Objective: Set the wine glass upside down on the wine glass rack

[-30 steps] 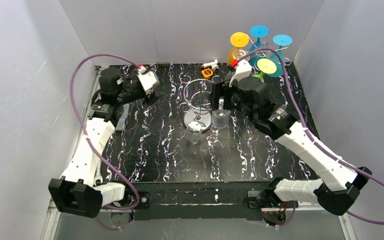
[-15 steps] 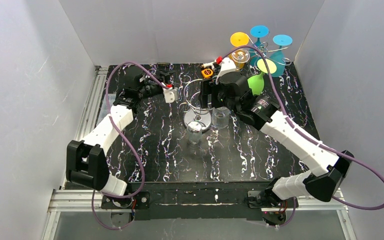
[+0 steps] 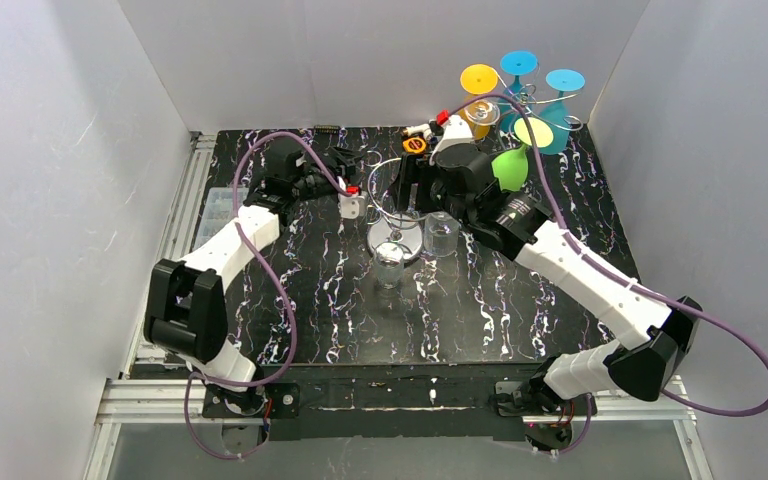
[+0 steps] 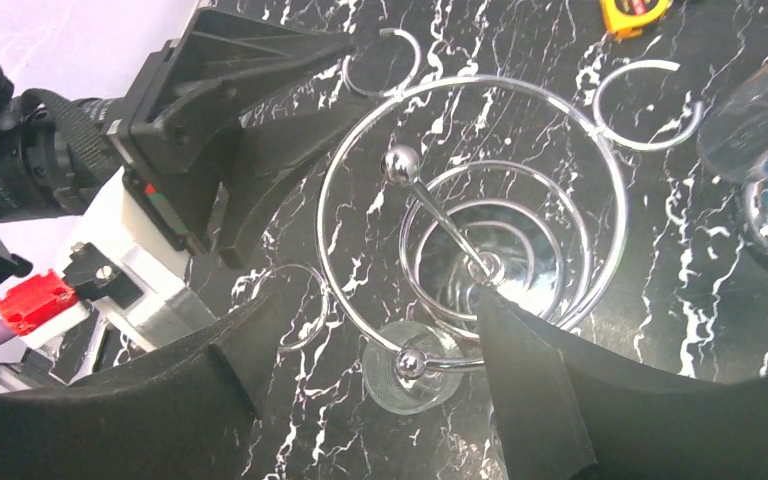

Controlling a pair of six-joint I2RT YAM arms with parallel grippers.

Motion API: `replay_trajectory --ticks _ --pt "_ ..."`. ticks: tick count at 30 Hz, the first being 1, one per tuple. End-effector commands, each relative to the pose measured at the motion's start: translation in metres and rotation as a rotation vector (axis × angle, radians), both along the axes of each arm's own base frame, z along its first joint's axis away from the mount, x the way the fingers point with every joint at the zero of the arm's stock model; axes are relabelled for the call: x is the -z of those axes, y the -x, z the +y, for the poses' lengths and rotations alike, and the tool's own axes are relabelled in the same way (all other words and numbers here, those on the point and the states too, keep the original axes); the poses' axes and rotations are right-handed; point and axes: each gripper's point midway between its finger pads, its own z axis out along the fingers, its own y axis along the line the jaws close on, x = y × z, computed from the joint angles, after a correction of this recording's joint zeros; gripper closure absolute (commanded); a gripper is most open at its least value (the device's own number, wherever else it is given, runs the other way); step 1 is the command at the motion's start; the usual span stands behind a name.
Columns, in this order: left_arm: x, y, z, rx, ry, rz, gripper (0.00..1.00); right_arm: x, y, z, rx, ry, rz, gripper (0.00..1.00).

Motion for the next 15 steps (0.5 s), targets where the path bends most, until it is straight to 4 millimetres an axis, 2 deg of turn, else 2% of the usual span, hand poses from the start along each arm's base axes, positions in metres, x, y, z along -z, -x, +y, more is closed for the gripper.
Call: replay_trajectory --ticks 1,4,10,15 --pt "-0.005 0.003 -0.012 0.058 -0.001 -0.041 0.57 0.001 0.006 0.014 -0.014 -0.085 0.025 0.21" --pt "-0.003 -0.003 -0.012 0.045 -0.005 -0.036 0.66 0.002 0.009 0.016 -0.02 -0.097 0.037 0.21" --pt "-0.005 -0.009 -0.013 0.029 -0.009 -0.043 0.94 0.008 0.016 0.023 -0.04 -0.108 0.061 0.25" --pt "-0.015 -0.002 -0.012 0.024 0.003 -0.052 0.99 0.012 0.022 0.022 -0.043 -0.105 0.078 0.27"
